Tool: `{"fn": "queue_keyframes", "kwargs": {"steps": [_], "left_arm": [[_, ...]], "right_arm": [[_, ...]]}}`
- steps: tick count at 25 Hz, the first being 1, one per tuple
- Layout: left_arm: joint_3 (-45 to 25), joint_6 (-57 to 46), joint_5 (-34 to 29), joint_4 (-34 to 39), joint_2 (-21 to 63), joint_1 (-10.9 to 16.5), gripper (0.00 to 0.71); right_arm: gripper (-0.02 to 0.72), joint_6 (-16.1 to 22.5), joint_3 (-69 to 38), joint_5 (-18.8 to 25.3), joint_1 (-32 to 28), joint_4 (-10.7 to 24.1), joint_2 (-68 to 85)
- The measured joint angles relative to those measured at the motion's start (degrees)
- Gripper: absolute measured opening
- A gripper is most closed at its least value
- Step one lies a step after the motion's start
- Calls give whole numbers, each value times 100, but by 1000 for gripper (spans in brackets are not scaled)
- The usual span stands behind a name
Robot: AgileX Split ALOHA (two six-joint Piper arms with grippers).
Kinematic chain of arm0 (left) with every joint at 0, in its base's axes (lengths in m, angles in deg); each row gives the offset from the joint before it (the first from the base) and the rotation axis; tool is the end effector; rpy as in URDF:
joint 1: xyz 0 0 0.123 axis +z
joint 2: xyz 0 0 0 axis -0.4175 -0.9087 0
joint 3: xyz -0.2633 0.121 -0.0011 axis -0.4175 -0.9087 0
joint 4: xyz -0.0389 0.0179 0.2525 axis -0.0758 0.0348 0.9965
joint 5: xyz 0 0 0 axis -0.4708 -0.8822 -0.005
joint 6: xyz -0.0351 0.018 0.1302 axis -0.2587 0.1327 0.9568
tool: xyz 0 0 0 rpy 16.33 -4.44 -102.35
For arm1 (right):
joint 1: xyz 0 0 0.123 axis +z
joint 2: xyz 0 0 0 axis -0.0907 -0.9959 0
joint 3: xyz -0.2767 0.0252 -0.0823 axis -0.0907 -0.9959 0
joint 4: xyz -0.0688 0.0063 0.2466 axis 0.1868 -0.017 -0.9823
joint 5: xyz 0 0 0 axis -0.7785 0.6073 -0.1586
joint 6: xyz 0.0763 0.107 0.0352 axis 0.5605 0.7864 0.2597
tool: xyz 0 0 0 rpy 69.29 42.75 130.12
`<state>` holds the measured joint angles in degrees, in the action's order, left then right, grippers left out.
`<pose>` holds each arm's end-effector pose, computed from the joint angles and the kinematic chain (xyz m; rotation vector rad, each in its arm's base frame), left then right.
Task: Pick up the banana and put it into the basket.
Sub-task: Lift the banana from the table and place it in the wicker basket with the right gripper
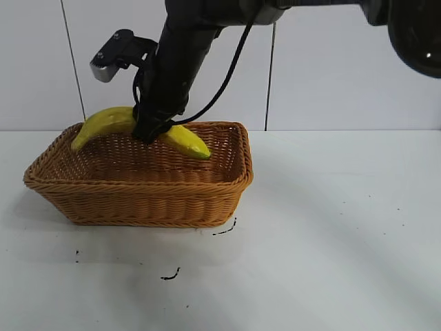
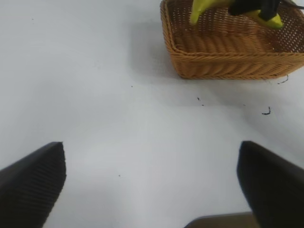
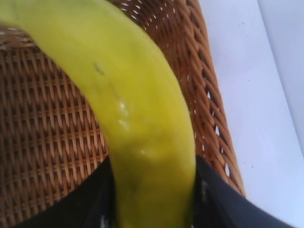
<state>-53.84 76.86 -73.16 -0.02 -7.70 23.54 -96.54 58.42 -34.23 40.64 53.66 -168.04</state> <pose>0.0343 -0.0078 0.2554 0.0819 2.0531 -0.0489 0.4749 0.3466 0.1319 -1.5460 2.0035 0.0403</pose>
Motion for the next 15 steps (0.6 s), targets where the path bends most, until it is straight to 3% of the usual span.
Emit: {"fn": "queue_keyframes", "kwargs": {"steps": [9,10,12,15], "left_arm": [[0,0,0,0,0,0,695],[0,0,0,0,0,0,695],[0,0,0,0,0,0,695],[0,0,0,0,0,0,695]], "right_arm": [[333,0,0,127,-13,-123,-52],[379,0,0,138,-13,-123,-52],[552,0,0,138,-13,-136,-52],[661,245,0,152,-13,-140,-52]]}}
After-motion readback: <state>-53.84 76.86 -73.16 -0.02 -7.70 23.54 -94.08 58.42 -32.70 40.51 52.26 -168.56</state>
